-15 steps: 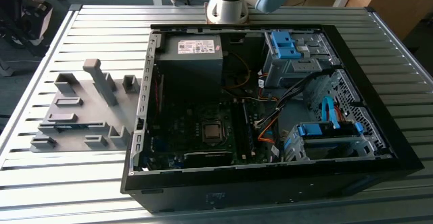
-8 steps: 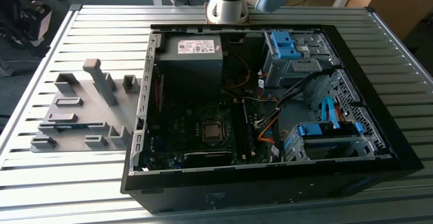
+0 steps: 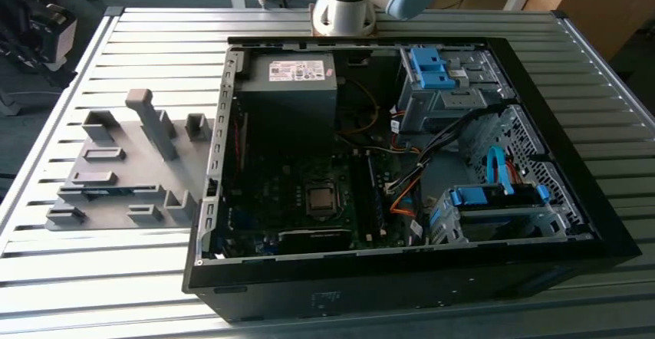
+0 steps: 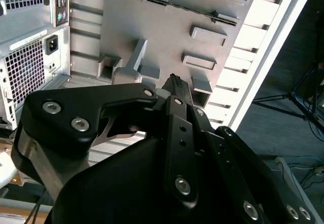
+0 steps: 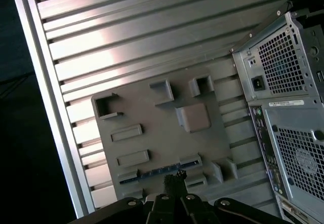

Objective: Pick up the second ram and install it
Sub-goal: 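Pick up the second ram and move it above second insertion slot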

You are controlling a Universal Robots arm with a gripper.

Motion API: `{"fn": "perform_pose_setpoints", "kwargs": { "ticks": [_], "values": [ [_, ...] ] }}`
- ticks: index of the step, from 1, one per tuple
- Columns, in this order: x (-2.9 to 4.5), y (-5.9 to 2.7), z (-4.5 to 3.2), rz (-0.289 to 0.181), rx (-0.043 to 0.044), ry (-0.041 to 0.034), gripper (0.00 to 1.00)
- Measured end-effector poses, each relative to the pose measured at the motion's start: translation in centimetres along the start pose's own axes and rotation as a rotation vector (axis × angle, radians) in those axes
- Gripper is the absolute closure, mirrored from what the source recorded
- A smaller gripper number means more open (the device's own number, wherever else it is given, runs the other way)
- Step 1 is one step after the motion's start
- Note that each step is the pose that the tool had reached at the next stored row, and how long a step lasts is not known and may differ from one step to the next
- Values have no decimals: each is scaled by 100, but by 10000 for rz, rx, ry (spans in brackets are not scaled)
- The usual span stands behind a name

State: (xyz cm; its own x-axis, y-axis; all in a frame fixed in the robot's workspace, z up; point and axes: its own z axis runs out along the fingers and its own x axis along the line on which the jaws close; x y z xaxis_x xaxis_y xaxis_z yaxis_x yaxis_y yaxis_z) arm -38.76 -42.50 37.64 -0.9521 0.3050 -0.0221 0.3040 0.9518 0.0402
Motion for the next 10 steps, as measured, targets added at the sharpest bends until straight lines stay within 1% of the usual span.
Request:
{"fn": "perform_pose_setpoints", "kwargs": {
  "ticks": [4,5,10],
  "values": [
    [0,0,0,9,0,-1,89],
    [0,0,0,-56,-2,1,89],
    [0,0,3,-943,-22,36,89]
  ]
}}
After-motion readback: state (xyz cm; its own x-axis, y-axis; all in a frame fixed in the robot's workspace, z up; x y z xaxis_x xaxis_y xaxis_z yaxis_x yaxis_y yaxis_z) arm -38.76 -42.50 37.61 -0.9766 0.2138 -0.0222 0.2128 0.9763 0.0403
